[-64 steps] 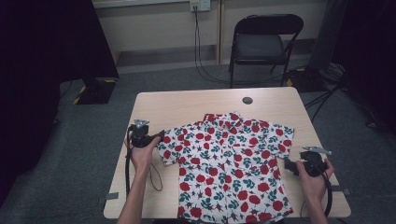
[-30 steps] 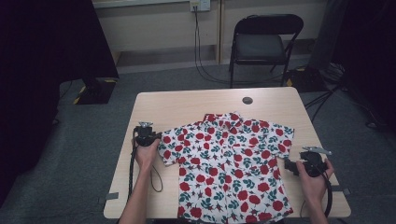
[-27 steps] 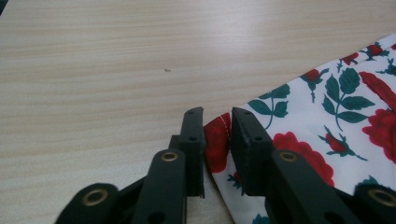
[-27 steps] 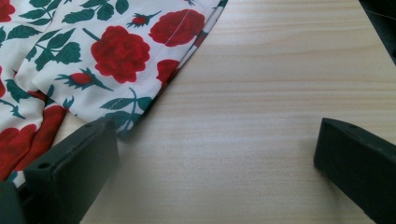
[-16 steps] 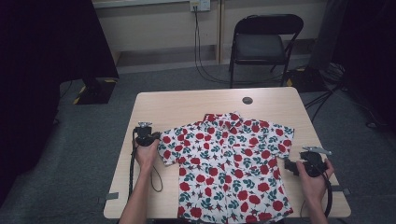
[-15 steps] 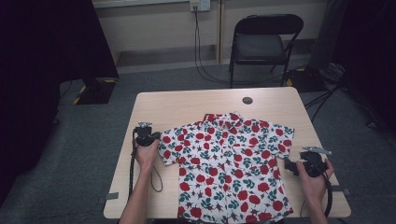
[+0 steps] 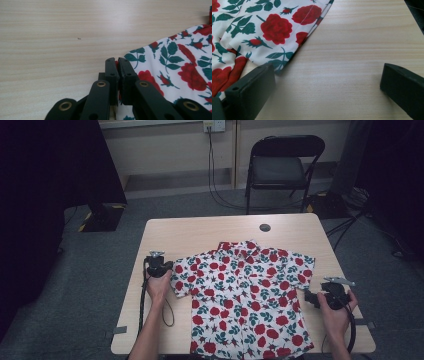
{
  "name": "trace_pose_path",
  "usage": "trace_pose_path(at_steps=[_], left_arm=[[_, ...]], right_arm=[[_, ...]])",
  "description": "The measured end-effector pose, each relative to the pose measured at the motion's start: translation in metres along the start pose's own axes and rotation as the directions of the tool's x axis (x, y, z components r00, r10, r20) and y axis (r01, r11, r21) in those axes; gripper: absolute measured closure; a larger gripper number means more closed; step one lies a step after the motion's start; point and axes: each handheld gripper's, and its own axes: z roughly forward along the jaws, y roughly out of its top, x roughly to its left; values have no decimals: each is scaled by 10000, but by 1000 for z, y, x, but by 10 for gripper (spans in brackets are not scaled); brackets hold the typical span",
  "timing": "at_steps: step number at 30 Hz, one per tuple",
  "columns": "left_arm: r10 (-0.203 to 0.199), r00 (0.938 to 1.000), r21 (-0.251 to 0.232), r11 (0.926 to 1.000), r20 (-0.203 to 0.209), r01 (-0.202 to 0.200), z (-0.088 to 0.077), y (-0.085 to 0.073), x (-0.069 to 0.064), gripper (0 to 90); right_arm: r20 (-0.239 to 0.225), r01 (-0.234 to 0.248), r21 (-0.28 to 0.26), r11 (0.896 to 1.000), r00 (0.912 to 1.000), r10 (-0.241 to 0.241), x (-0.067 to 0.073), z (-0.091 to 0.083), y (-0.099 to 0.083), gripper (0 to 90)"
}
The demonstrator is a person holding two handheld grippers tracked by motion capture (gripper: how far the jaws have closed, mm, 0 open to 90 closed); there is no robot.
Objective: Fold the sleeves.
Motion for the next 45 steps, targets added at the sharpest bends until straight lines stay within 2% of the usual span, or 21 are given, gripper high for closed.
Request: trace_pose_path(at_steps=[4,7,10,17,24,29,32,37,45], left_arm=[[220,9997,-98,9997,-43,-220,-3,1,-6,876],[169,9998,-59,9998,66,-169,-4,2,-7,877],[436,9990,-75,9990,-15,-436,-6,3,-9,877],[364,9991,-181,9992,200,-360,-10,6,-14,877],[412,9980,-65,9991,476,-410,-12,8,-18,880],[506,9975,-94,9987,483,-502,-16,9,-22,880],[374,9976,-181,9992,590,-364,-20,11,-24,880],[167,9967,-174,9997,796,-154,-22,14,-31,880],[454,9939,-349,9985,1001,-421,-27,20,-48,879]], right_arm=[[0,1,0,10000,10000,-1,0,0,0,0],[0,3,-1,10000,10000,-3,0,0,0,0],[-1,2,0,10000,10000,-2,0,0,0,0],[-1,1,1,10000,10000,-1,0,0,0,0],[-2,-1,0,10000,10000,1,0,0,0,0],[-2,1,1,10000,10000,-1,0,0,0,0],[-1,0,0,10000,10000,0,0,0,0,0],[-2,0,0,10000,10000,0,0,0,0,0],[-1,1,-2,10000,10000,-1,0,0,0,0]])
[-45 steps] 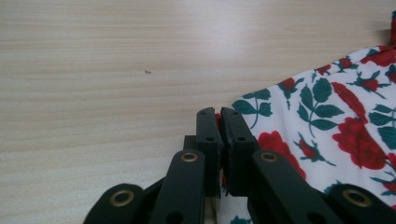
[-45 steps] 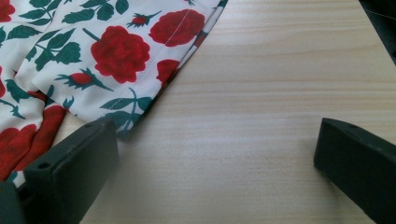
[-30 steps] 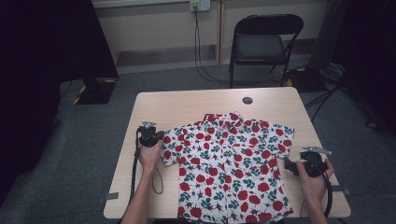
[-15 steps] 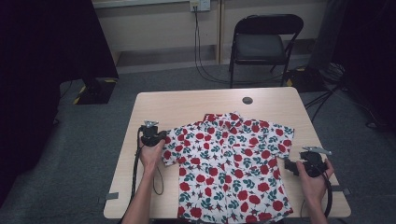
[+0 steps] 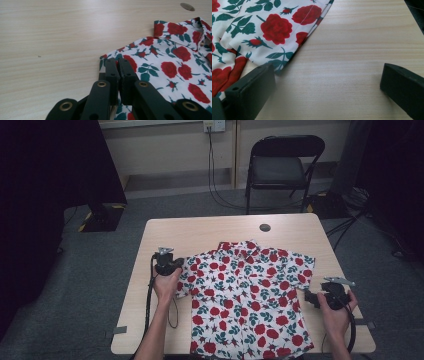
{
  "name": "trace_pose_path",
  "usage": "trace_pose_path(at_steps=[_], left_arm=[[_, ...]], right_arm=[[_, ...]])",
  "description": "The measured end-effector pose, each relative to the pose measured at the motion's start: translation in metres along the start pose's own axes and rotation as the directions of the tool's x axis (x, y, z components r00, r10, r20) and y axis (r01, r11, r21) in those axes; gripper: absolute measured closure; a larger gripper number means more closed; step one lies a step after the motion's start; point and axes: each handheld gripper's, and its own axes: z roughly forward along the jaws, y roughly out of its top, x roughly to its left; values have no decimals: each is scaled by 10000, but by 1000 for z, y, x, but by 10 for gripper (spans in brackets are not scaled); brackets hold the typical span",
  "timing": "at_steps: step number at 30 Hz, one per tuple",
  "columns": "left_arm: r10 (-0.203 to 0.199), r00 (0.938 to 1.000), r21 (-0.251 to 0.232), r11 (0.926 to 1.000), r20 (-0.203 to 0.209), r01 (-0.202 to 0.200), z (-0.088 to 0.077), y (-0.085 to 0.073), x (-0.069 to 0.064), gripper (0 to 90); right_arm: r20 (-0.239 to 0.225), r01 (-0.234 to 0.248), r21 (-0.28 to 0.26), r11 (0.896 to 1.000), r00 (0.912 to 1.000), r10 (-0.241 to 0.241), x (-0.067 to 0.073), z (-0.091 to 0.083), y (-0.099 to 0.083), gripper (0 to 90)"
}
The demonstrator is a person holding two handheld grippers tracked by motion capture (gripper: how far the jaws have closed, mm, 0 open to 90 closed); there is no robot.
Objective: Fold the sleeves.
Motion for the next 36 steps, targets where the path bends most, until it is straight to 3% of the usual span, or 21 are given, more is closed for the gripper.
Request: trace_pose_path(at_steps=[17,20,23,36], left_arm=[[401,9975,-50,9992,574,-399,4,10,-31,879],[415,9970,-8,9991,651,-416,7,9,-36,879],[178,9969,-48,9998,766,-175,10,10,-40,878],[278,9943,168,9994,1027,-296,27,13,-66,878]], right_arm=[[-2,-2,2,10000,10000,2,0,0,0,0],[-1,-1,1,10000,10000,1,0,0,0,0],[-1,0,1,10000,10000,0,0,0,0,0],[-2,-2,1,10000,10000,2,0,0,0,0]])
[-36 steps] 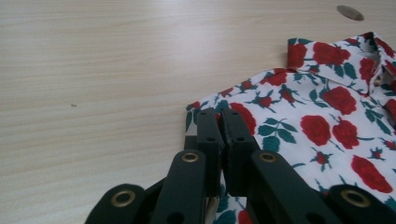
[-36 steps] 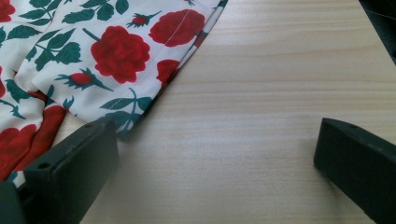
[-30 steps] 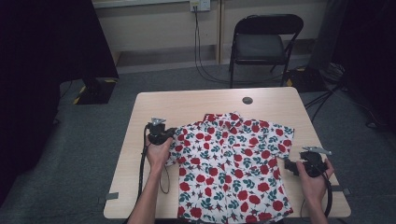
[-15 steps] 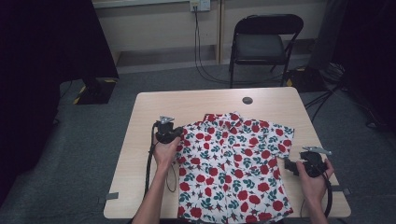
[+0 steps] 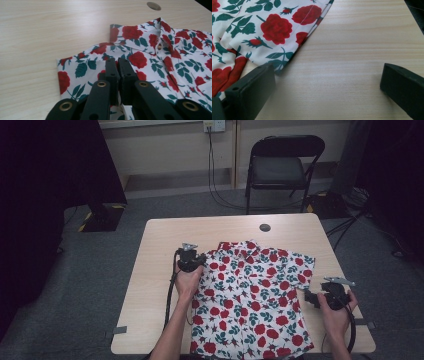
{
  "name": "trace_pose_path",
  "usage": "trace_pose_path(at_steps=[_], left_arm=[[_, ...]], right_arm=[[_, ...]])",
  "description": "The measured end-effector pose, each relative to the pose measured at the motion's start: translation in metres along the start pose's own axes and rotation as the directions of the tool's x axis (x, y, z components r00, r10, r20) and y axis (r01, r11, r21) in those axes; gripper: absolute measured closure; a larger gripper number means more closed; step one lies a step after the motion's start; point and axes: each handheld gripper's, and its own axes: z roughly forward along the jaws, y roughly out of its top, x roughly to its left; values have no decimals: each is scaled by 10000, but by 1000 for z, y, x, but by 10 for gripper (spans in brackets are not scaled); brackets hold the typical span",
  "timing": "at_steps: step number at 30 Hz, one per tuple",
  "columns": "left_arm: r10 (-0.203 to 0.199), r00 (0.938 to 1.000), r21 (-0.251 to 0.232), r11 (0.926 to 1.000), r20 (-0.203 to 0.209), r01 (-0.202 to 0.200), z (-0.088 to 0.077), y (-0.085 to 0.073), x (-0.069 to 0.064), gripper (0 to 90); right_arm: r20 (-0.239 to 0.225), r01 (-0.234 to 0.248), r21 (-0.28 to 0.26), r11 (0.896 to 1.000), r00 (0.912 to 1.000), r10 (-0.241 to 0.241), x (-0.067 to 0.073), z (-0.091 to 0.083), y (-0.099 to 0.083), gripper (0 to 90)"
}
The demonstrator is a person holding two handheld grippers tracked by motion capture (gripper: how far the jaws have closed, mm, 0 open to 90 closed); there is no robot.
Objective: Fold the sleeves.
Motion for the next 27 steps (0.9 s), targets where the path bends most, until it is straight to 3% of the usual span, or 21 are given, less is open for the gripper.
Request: trace_pose_path(at_steps=[9,27], left_arm=[[209,9998,275,9994,37,-210,11,0,-10,878],[168,9999,538,9984,29,-169,30,-5,-19,877]], right_arm=[[0,2,0,10000,10000,-2,0,0,0,0],[2,-2,2,10000,10000,2,0,0,0,0]])
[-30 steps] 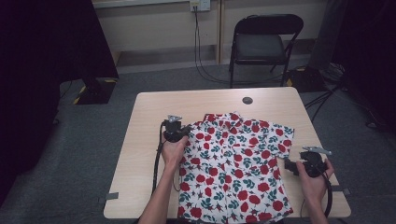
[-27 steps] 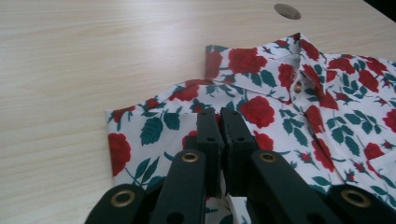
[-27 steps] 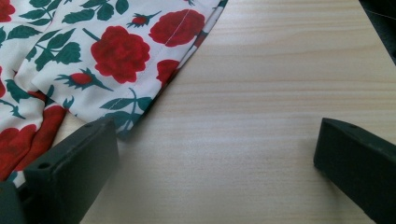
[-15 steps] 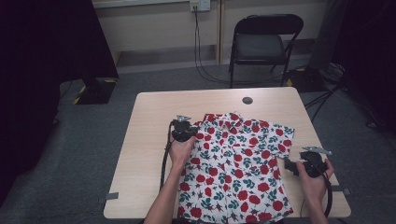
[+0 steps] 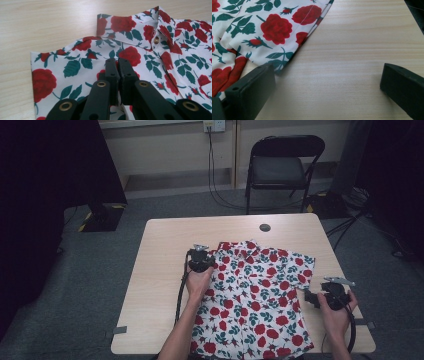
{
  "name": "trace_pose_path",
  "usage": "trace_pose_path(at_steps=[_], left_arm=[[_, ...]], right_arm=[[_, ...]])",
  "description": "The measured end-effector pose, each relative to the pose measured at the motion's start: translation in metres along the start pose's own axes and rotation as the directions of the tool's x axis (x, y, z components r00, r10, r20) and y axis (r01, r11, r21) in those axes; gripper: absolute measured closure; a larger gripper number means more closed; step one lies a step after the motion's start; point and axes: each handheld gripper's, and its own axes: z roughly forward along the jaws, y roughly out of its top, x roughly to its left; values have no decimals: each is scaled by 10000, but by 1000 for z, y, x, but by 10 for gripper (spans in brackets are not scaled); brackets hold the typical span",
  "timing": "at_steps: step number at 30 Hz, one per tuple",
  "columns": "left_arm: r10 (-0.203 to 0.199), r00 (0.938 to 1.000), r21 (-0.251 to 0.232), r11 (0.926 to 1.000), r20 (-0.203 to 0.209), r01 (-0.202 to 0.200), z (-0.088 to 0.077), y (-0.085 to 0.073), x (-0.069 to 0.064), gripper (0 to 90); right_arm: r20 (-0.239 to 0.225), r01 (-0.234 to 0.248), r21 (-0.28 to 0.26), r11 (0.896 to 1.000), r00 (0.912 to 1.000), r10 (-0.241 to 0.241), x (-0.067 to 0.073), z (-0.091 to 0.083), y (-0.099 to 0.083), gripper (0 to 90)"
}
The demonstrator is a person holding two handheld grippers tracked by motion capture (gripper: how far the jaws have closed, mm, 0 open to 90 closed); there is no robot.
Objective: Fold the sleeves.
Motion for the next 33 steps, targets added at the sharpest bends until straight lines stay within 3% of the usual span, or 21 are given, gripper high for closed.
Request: trace_pose_path(at_steps=[3,5,7,10,13,19,25,29,30,31,33], left_arm=[[112,9999,104,9999,-25,-112,5,-2,-3,876],[643,9967,122,9979,-486,-637,7,-4,-6,875],[620,9977,147,9980,-256,-617,9,-5,-8,874],[846,9958,231,9962,-339,-839,12,-5,-11,874],[543,9984,368,9979,-124,-538,15,-7,-9,873],[750,9971,556,9957,-121,-742,19,-10,-10,866],[703,9975,669,9952,96,-708,23,-13,-9,844],[503,9976,666,9963,485,-535,23,-12,-7,748],[520,9970,539,9970,581,-551,22,-13,-8,659],[590,9951,511,9967,792,-632,22,-13,-8,611],[656,9948,438,9966,783,-692,22,-13,-9,543]], right_arm=[[-1,4,-3,10000,10000,-4,0,0,0,0],[-2,-1,-3,10000,10000,1,0,0,0,0],[0,-1,0,10000,10000,1,0,0,0,0],[-1,1,-3,10000,10000,-1,0,0,0,0],[-1,0,-1,10000,10000,0,0,0,0,0],[-1,1,-1,10000,10000,-1,0,0,0,0],[-1,2,-2,10000,10000,-2,0,0,0,0],[-2,4,-3,10000,10000,-4,0,0,0,0],[-1,2,-2,10000,10000,-2,0,0,0,0],[-2,3,-3,10000,10000,-3,0,0,0,0],[-1,2,-2,10000,10000,-2,0,0,0,0]])
